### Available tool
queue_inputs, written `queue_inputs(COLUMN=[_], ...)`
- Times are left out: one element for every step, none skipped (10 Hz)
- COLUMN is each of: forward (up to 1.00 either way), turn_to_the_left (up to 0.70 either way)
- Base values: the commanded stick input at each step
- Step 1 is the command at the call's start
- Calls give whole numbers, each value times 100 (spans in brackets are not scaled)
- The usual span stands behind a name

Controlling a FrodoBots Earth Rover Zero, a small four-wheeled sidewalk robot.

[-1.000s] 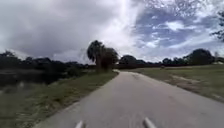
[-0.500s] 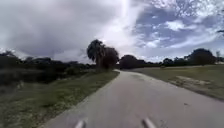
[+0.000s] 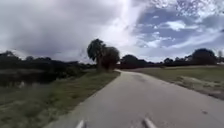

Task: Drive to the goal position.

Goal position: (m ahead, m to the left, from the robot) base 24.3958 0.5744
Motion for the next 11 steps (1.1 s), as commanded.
queue_inputs(forward=[70,70,70,70,70,70,70,70,70,70,70], turn_to_the_left=[-25,-18,-11,-3,0,0,0,0,0,0,0])
